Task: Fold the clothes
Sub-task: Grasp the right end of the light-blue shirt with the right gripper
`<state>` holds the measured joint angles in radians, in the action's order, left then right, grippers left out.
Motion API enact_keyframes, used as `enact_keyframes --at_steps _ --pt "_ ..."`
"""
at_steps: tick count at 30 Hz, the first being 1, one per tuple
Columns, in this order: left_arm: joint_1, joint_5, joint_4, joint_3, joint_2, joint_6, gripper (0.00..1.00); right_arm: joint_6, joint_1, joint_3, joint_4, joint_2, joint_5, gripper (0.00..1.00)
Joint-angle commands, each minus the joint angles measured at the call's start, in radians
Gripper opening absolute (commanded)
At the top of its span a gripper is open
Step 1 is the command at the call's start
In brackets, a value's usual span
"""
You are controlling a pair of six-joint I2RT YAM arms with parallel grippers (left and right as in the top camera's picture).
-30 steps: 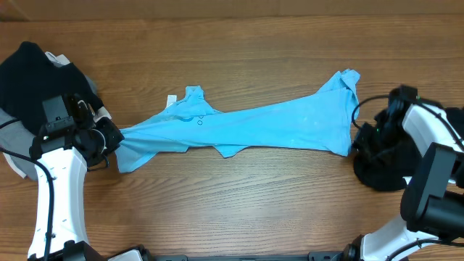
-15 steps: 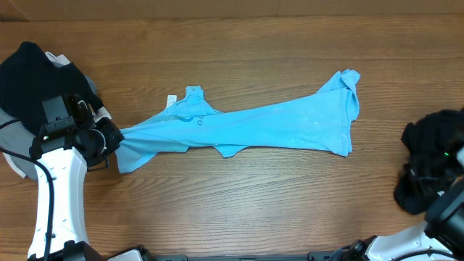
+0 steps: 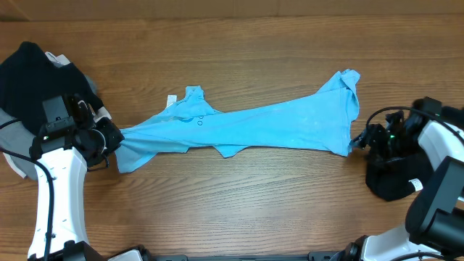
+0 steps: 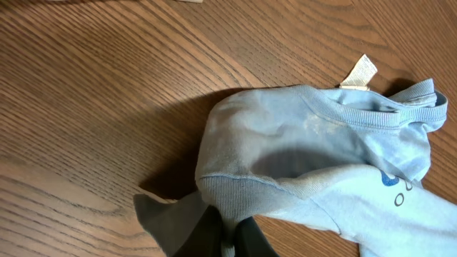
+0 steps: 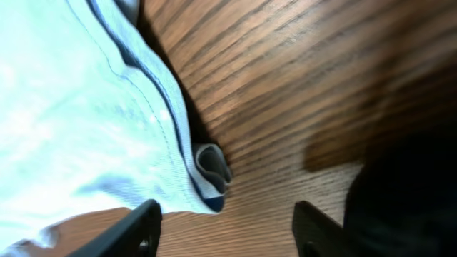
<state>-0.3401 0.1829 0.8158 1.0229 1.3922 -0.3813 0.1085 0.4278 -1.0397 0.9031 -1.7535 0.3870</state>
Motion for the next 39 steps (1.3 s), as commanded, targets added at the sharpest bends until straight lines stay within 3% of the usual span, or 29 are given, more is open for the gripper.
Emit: enact_keyframes --at_steps 1,9,15,17,18,19,21,23,27,31,32,34,36,39 --pt "0.008 0.002 0.000 0.018 -0.021 0.023 0.09 -0.004 -0.038 0.005 -0.014 0.021 -0.057 0.67" --pt "0.008 0.002 -0.001 0.018 -0.021 0.023 0.09 -0.010 -0.137 0.007 -0.115 -0.033 -0.058 0.69" --pt "0.008 0.002 -0.002 0.018 -0.021 0.023 0.09 -0.013 -0.180 0.007 -0.178 -0.056 -0.065 0.63" --pt "0.008 0.002 -0.005 0.018 -0.021 0.023 0.09 -0.013 -0.190 0.007 -0.169 -0.056 -0.064 0.53" --pt "0.008 0.002 -0.004 0.018 -0.021 0.023 0.09 -0.021 -0.198 0.007 -0.161 -0.056 -0.064 0.27" --pt "0.008 0.002 -0.004 0.018 -0.021 0.023 0.09 -0.028 -0.206 0.007 -0.158 -0.056 -0.065 0.18" --pt "0.008 0.002 -0.004 0.018 -0.021 0.023 0.09 -0.028 -0.213 0.006 -0.149 -0.056 -0.066 0.10" --pt "0.008 0.002 -0.004 0.018 -0.021 0.023 0.09 -0.027 -0.212 0.005 -0.098 -0.055 -0.066 0.08" --pt "0.008 0.002 -0.005 0.018 -0.021 0.023 0.09 -0.016 -0.208 -0.101 0.211 -0.055 -0.064 0.09" --pt "0.008 0.002 -0.005 0.018 -0.021 0.023 0.09 -0.015 -0.208 -0.304 0.294 -0.055 -0.041 0.09" --pt "0.008 0.002 -0.005 0.018 -0.021 0.023 0.09 -0.015 -0.208 -0.349 0.246 -0.055 -0.026 0.15" --pt "0.008 0.002 -0.003 0.018 -0.021 0.023 0.09 -0.003 -0.208 -0.386 0.114 -0.055 -0.024 0.45" --pt "0.008 0.002 0.003 0.018 -0.021 0.023 0.09 -0.004 -0.209 -0.386 0.121 -0.062 -0.029 0.59" --pt "0.008 0.002 0.003 0.018 -0.020 0.023 0.09 -0.005 -0.209 -0.375 0.188 -0.065 -0.085 0.59"
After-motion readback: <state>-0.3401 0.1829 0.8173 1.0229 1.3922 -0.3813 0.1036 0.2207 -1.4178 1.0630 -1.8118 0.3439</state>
